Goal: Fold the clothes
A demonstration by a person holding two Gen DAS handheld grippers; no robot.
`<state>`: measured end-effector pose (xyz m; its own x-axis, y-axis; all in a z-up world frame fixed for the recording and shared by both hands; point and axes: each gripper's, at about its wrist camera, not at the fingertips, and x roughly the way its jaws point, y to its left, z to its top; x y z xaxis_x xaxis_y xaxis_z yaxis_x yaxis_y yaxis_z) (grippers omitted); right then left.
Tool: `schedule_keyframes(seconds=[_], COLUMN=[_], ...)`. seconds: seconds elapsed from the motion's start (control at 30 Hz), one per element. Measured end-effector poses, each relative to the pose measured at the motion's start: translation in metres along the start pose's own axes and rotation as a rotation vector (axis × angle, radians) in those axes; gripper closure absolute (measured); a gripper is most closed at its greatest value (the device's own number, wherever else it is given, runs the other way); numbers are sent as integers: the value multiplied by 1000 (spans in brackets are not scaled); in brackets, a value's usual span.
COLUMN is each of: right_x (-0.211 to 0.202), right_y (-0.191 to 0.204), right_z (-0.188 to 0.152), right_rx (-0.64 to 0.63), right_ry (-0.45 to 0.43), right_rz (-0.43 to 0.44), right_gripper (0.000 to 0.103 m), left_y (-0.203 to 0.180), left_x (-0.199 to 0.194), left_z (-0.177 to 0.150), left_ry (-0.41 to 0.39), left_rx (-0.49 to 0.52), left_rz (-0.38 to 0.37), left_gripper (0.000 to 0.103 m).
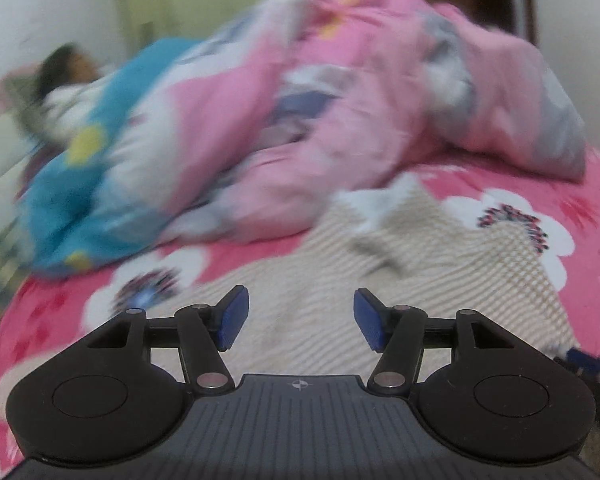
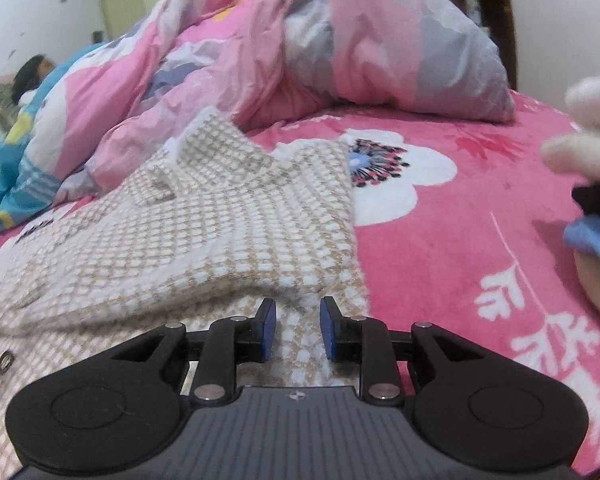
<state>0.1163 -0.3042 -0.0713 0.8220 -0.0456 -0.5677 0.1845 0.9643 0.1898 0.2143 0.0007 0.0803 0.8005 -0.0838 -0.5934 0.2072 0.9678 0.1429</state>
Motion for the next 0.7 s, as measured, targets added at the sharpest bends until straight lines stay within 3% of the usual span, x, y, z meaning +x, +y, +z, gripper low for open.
schedule_keyframes(seconds=[0.13, 0.23, 0.3, 0.33, 0.47, 0.57, 0.7], right_x=[-27, -41, -44, -45, -43, -31, -1], right_y=[18, 51, 80, 94, 153, 194, 236], right_z=[2, 0, -4, -6, -14, -18, -23], right_rx=[-79, -215, -328, -389, -670, -838, -953], right_ry=[-24, -39, -46, -59, -137, -158, -114], right_rz=[83, 159, 210, 226, 284, 297, 354], right_gripper=[76, 75, 65, 61, 61, 61, 61], left_y=[68, 99, 108, 110, 102, 94, 99], left_x=[-13, -1, 9, 14, 32, 37, 36], left_z=[-44, -74, -90, -95, -104, -111, -126], left_ry=[59, 115, 132, 137, 149, 148, 140], left_rx=[-201, -319, -368, -384, -395, -388, -430], left_rz=[25, -20, -84, -119, -201, -196, -185], left_gripper=[44, 44, 44, 44, 44, 44, 44])
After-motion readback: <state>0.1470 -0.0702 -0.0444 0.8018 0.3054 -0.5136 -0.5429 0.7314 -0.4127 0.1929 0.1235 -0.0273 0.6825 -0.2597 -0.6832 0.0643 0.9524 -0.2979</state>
